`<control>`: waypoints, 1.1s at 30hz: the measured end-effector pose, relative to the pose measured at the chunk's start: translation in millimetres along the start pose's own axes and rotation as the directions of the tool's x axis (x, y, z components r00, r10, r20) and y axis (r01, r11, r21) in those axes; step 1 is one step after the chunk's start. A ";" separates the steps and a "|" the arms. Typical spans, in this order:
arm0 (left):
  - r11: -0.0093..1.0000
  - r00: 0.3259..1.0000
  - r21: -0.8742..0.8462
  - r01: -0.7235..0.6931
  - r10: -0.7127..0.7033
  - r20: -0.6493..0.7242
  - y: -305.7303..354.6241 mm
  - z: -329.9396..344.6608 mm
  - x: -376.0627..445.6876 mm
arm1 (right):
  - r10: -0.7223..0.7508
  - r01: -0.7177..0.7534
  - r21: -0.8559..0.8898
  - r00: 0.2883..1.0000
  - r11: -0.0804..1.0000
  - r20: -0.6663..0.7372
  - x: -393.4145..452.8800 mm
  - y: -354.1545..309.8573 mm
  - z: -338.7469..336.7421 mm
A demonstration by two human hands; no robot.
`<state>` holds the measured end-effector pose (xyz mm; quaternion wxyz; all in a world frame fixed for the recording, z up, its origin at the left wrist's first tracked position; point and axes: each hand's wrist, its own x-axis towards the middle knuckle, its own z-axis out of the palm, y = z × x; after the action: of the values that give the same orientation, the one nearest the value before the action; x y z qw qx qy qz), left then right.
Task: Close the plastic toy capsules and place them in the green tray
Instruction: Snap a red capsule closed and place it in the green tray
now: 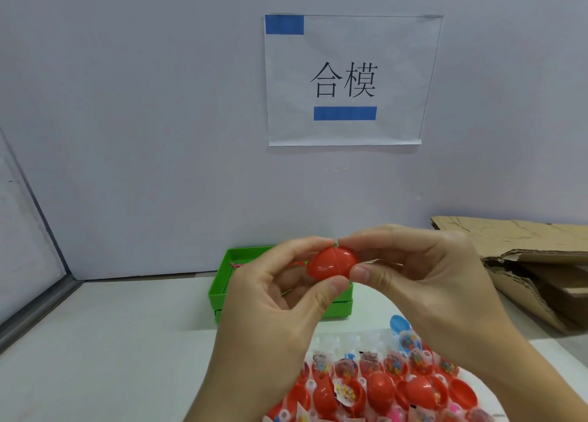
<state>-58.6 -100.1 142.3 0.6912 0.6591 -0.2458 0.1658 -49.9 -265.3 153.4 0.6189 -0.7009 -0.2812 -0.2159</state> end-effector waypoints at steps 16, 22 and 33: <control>0.980 0.994 0.200 0.010 0.013 -0.111 -2.5 -0.3 -0.4 | -0.070 0.068 -0.040 0.996 0.997 -0.053 -1.7 5.9 11.5; 0.952 0.984 0.305 -0.014 0.068 -0.165 -8.3 5.4 -4.5 | -0.099 0.094 -0.065 0.993 0.993 -0.069 -1.9 6.8 14.7; 0.953 0.985 0.268 -0.141 0.163 -0.062 -2.0 13.3 -5.8 | 0.032 -0.021 0.116 0.995 0.993 -0.093 -1.7 -3.3 3.3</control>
<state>-63.9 -112.9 137.5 0.5925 0.7164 -0.2425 0.2772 -53.5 -262.0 154.3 0.6736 -0.6568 -0.2541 -0.2242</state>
